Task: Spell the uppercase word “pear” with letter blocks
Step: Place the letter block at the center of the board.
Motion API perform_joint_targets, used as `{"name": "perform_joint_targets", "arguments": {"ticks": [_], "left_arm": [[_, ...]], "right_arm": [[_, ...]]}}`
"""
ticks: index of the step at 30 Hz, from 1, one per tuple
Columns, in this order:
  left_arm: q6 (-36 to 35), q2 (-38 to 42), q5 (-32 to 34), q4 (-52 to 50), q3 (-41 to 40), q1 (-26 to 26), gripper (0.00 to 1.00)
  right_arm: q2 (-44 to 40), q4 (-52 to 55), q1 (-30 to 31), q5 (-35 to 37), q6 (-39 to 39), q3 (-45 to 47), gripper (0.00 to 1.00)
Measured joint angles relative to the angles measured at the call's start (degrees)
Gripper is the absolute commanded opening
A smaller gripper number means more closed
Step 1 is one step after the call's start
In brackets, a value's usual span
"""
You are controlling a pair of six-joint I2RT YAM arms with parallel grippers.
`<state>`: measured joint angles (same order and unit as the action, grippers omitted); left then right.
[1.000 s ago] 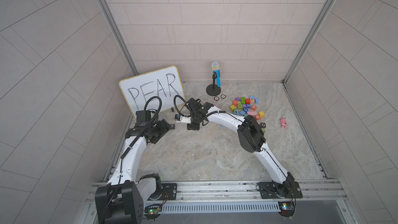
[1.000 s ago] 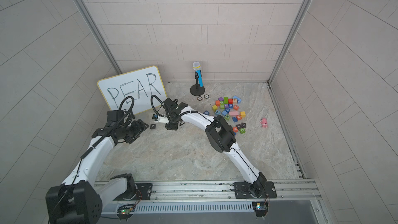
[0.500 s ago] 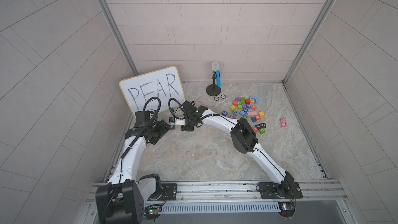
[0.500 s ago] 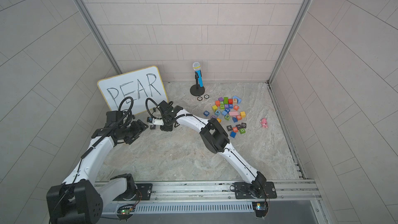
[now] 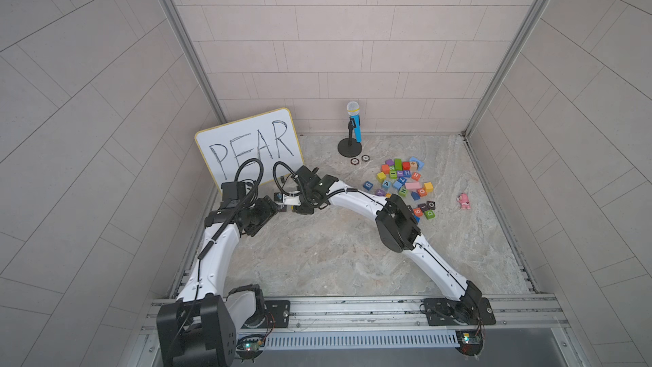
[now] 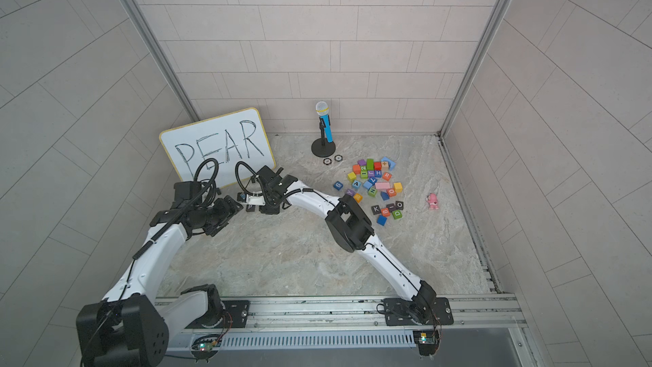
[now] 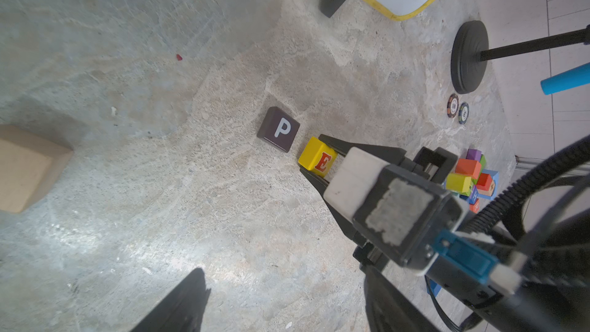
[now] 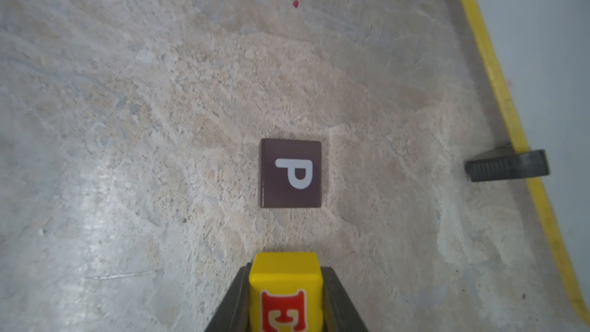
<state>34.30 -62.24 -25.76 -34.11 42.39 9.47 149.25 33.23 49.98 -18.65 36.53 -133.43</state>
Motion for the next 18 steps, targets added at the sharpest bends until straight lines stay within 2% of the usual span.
{"name": "perform_joint_targets", "arguments": {"ticks": [6,18], "left_arm": [[-0.02,0.24,-0.15,0.02,-0.02,0.0,0.81],[0.0,1.31,-0.17,0.28,-0.48,0.0,0.81]], "right_arm": [[3.48,1.55,0.39,-0.02,-0.66,-6.01,0.31],[3.72,3.15,0.39,1.22,-0.74,-6.93,0.36]]}}
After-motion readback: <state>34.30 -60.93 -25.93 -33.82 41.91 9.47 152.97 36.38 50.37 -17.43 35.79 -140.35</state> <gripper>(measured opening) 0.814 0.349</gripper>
